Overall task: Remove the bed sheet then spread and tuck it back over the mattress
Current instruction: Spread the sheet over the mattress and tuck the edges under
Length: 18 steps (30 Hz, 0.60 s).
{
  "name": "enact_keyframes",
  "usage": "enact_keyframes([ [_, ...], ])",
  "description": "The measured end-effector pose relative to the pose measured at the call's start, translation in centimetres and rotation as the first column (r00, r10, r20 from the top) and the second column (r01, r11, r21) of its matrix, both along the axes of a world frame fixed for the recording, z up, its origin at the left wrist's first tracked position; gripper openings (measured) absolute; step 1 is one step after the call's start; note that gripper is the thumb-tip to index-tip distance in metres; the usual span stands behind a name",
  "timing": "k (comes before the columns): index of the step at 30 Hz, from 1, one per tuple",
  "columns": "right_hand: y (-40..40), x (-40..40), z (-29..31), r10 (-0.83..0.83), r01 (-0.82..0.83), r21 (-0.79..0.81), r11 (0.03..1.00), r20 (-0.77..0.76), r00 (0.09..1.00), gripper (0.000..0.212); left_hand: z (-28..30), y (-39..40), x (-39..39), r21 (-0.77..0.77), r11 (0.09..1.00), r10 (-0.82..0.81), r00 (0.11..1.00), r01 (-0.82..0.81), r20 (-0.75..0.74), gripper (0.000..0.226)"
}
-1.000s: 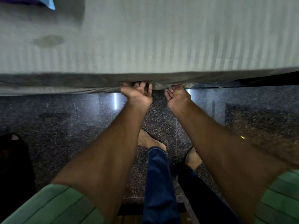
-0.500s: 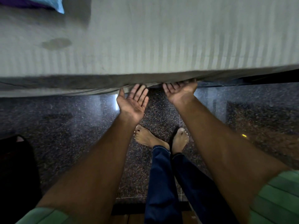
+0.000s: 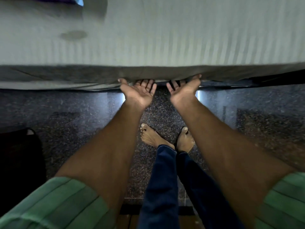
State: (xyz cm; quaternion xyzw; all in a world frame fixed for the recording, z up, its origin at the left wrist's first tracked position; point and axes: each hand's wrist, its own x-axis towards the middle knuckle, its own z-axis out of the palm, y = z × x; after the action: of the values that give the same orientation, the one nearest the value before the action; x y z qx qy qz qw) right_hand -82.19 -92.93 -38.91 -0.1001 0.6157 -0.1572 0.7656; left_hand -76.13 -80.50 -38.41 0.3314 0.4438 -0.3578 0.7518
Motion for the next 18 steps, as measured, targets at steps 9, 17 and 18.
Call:
enact_keyframes([
  [9,8.5,0.7,2.2,0.362,-0.363,0.139,0.922,0.030,0.932,0.067,2.3,10.0,1.6,0.173,0.980,0.094,0.995,-0.099,0.036,0.088],
  [17,17.9,8.1,1.4,0.225,-0.235,0.284,0.930,0.066,0.972,0.063,-1.3,19.5,9.2,0.213,0.977,0.021,0.998,-0.010,-0.052,0.093],
  [18,19.2,9.1,1.3,0.216,-0.222,0.288,0.932,0.053,0.975,0.062,-2.0,20.4,10.1,0.181,0.982,-0.038,0.996,0.051,-0.078,0.095],
])
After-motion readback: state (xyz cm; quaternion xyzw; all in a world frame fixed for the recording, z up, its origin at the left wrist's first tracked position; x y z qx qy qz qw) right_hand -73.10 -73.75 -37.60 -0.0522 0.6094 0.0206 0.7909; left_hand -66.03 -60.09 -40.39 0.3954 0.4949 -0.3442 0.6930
